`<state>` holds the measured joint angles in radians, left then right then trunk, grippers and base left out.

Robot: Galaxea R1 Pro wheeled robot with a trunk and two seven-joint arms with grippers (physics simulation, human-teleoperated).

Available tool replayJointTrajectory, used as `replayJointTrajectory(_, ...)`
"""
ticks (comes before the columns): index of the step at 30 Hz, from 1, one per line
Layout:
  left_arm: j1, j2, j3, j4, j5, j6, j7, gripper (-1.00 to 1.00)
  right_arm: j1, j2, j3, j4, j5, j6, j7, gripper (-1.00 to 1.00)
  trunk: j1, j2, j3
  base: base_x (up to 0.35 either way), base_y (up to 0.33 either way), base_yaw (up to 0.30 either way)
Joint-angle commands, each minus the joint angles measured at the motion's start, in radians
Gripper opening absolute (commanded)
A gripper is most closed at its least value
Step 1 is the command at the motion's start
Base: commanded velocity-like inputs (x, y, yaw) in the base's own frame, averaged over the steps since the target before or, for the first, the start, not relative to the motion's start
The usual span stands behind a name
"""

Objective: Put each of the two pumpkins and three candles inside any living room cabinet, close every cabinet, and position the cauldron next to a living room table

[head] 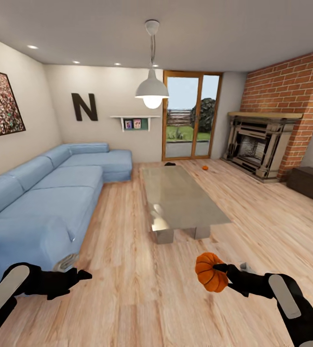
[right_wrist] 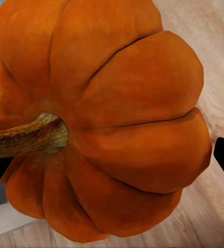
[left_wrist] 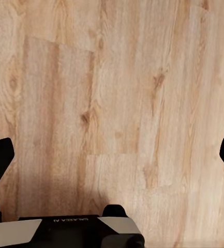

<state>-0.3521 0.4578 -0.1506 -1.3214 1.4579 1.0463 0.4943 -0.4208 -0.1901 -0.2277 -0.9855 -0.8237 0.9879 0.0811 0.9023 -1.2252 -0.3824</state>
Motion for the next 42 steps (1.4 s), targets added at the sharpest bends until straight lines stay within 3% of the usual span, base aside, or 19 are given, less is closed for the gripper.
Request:
replayJointTrajectory(1, -0.001, 0.001, -0.001, -0.001, 0.011, 0.000, 0.010, 1.00, -0.001, 0.000, -0.004, 0.001, -0.003, 0.005, 0.008, -1.00, 0.000, -0.001, 0.000, -0.018, 0.000, -0.220)
replayJointTrajectory(21, -0.001, 0.001, -0.001, -0.001, 0.009, -0.001, 0.012, 1.00, -0.001, -0.004, -0.038, 0.052, -0.004, 0.004, 0.008, -1.00, 0.000, -0.001, 0.023, -0.001, 0.000, -0.222)
replayJointTrajectory(25, -0.001, -0.002, -0.004, 0.000, 0.002, -0.003, 0.012, 1.00, -0.001, -0.005, -0.068, 0.072, -0.003, 0.004, 0.008, -1.00, 0.000, -0.001, 0.026, 0.000, 0.000, -0.261)
replayJointTrajectory(37, -0.001, -0.001, -0.013, -0.001, 0.001, -0.002, 0.012, 1.00, 0.000, -0.008, -0.076, 0.092, -0.004, 0.003, 0.007, -1.00, 0.000, -0.001, 0.027, 0.000, -0.071, -0.277)
replayJointTrajectory(42, -0.001, -0.001, -0.014, -0.002, 0.001, -0.002, 0.012, 1.00, 0.000, -0.008, -0.128, 0.103, -0.003, 0.004, 0.007, -1.00, 0.000, -0.001, 0.027, 0.000, -0.175, -0.277)
